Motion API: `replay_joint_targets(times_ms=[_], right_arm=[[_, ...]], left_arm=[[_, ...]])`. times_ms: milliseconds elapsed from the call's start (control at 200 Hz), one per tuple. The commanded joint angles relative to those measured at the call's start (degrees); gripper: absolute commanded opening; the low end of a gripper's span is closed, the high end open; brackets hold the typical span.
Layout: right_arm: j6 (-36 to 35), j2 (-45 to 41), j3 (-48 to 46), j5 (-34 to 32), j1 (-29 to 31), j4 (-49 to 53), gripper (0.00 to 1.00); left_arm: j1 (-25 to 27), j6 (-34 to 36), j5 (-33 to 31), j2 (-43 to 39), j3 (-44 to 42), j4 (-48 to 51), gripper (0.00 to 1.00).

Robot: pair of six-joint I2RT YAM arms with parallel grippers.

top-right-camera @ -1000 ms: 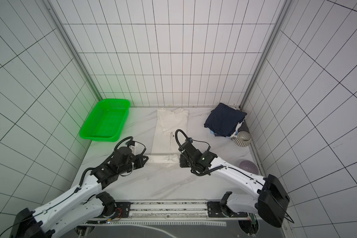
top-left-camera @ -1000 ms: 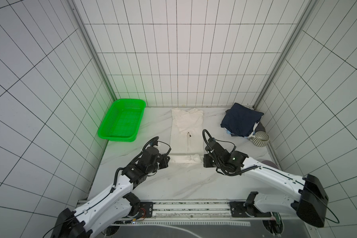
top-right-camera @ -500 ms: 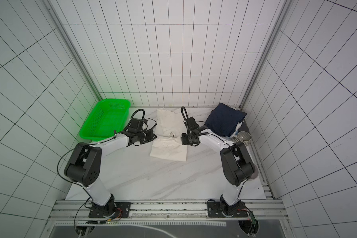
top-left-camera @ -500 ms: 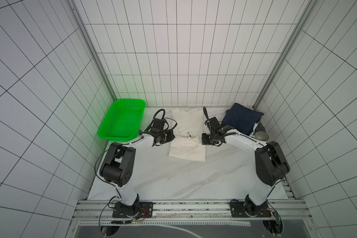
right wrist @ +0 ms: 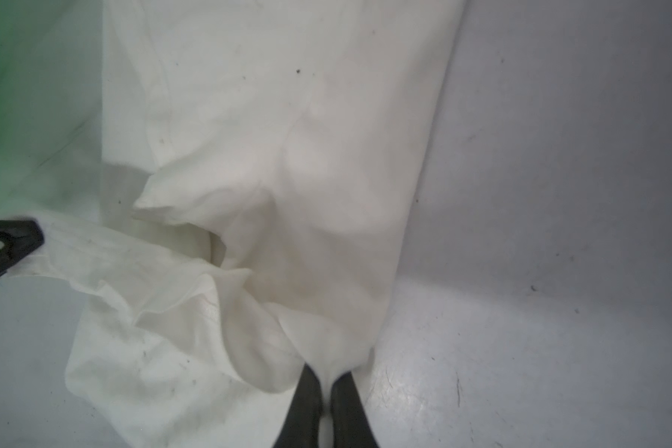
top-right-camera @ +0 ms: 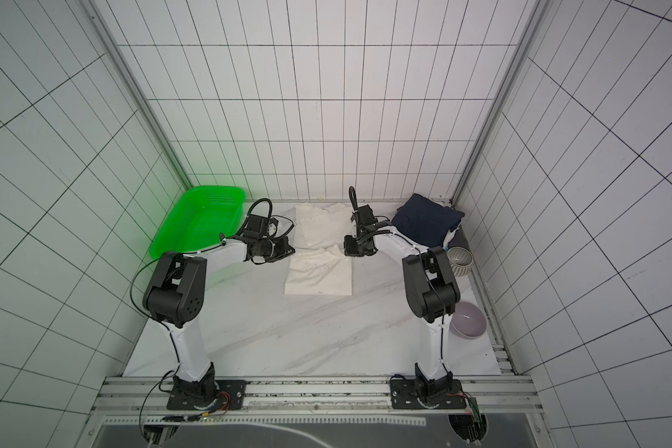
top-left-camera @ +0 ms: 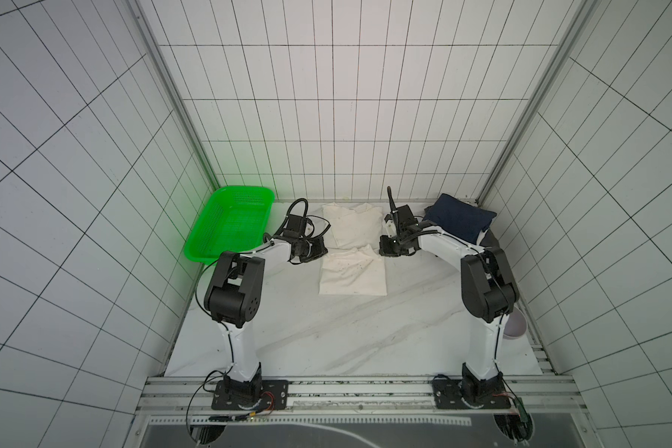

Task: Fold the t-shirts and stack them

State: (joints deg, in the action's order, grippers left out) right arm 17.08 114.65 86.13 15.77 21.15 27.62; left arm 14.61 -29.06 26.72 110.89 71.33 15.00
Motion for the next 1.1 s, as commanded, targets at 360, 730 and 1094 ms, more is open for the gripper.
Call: replay_joint_targets(times_ms=[360,730,1094], right_arm=[[-2.6,6.6,10.9,-2.6,-2.5,3.8,0.19],[0.8,-13.7,-11.4,-7.2,3.3,-10.5,0.49],[-0.1,-0.5,-3.0,-8.3,9.6,-10.9,0.39]], left_arm=[[-1.3,2.7,-1.6,5.0,6.9,5.0,0.06],[-2.1,7.4,-7.9,-2.4,8.2,10.9,0.16],[-2.1,8.2,-6.5,-6.0,4.1,8.9,0.16]])
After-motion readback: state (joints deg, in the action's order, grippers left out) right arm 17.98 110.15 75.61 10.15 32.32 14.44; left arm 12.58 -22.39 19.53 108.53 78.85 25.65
